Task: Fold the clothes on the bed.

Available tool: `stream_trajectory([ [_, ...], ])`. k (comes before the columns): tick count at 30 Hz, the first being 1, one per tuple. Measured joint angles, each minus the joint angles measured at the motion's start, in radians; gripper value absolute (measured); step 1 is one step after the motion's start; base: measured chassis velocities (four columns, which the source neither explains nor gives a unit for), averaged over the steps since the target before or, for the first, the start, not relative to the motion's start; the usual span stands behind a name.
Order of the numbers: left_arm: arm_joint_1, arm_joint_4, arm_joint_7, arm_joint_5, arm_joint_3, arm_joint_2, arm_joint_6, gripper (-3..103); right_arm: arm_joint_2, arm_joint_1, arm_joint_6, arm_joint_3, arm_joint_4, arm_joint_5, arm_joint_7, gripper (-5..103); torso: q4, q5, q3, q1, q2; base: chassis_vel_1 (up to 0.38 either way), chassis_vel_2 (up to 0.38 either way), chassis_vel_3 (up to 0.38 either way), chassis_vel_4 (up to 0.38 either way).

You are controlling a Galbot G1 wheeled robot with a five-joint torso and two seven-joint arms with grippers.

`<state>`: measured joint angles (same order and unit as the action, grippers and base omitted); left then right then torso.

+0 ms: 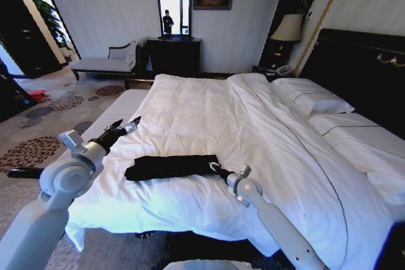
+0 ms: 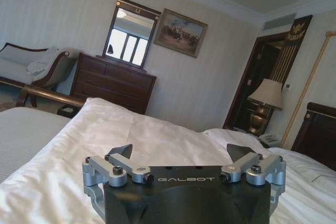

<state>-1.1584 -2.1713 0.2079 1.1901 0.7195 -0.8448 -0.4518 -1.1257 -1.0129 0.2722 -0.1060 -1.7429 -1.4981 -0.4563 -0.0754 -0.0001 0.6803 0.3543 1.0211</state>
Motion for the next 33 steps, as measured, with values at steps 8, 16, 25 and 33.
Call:
stream_trajectory([
  [8, 0.000, 0.000, 0.002, -0.006, 0.009, 0.002, 0.000, 100, 0.018, -0.005, -0.066, -0.043, -0.081, -0.015, -0.035, 5, 0.0001, 0.0001, 0.000, 0.000, 0.000, 0.000, 0.000, 0.000, 0.000],
  [16, 0.001, 0.005, 0.002, -0.023, 0.005, -0.003, 0.004, 100, 0.076, -0.057, -0.083, -0.066, -0.184, -0.027, -0.091, 1, -0.0002, 0.0002, 0.000, 0.000, 0.000, 0.000, 0.000, 0.000, 0.000],
  [25, 0.000, 0.002, 0.003, -0.023, 0.028, -0.008, 0.006, 100, 0.159, -0.100, -0.097, -0.123, -0.237, -0.035, -0.108, 1, -0.0002, 0.0001, 0.000, 0.000, 0.000, 0.000, 0.000, 0.000, 0.000],
  [33, 0.039, -0.019, 0.028, 0.063, 0.090, -0.020, 0.007, 100, 0.152, -0.028, -0.115, -0.042, -0.199, 0.054, -0.050, 1, 0.0000, 0.0001, 0.000, 0.000, 0.000, 0.000, 0.000, 0.000, 0.000],
])
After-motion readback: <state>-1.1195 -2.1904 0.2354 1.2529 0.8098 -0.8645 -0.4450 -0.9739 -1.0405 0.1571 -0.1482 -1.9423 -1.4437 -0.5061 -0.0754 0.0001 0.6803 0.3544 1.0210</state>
